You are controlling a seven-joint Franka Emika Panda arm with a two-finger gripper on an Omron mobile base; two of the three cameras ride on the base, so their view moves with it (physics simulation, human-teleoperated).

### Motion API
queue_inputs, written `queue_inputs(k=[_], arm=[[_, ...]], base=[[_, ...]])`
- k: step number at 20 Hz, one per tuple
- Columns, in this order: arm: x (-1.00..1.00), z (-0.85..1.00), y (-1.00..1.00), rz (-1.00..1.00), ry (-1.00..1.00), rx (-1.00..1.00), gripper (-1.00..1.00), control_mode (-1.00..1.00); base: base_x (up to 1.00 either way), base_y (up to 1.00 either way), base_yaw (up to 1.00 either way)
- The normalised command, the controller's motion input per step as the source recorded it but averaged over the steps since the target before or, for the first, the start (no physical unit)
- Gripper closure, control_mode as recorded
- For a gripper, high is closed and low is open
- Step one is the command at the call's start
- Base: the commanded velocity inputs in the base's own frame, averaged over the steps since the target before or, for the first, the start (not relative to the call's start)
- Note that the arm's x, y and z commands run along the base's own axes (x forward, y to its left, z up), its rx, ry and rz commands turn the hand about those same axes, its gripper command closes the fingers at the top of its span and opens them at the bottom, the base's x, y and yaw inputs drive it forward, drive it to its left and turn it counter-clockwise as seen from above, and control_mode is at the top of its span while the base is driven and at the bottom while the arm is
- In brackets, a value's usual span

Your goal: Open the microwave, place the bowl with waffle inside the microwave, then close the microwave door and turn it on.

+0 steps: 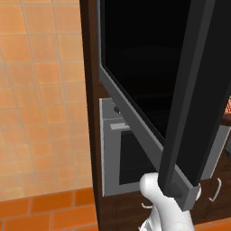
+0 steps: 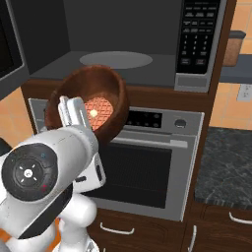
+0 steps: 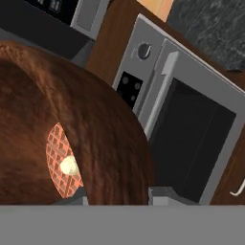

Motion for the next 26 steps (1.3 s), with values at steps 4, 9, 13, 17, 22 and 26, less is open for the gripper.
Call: queue_inputs(k=[4, 9, 13, 17, 22, 26], arm=[[0.05, 0.30, 0.74, 0.08, 0.00, -0.03, 1.00, -1.00], [0.15, 0.27, 0.47, 0.06, 0.00, -0.01, 1.00, -1.00], [0.36, 0.38, 0.12, 0.00, 0.02, 0.00, 1.00, -1.00], [0.59, 0.35, 0.03, 0.00, 0.09, 0.00, 1.00, -1.00], [0.84, 0.13, 0.00, 0.00, 0.15, 0.00, 1.00, -1.00], [0.75, 0.00, 0.00, -0.01, 0.12, 0.00, 1.00, -1.00]], base=[[0.00, 0.00, 0.00], [0.00, 0.00, 0.00], [0.00, 0.00, 0.00], [0.00, 0.00, 0.00], [0.00, 0.00, 0.00], [0.00, 0.00, 0.00]])
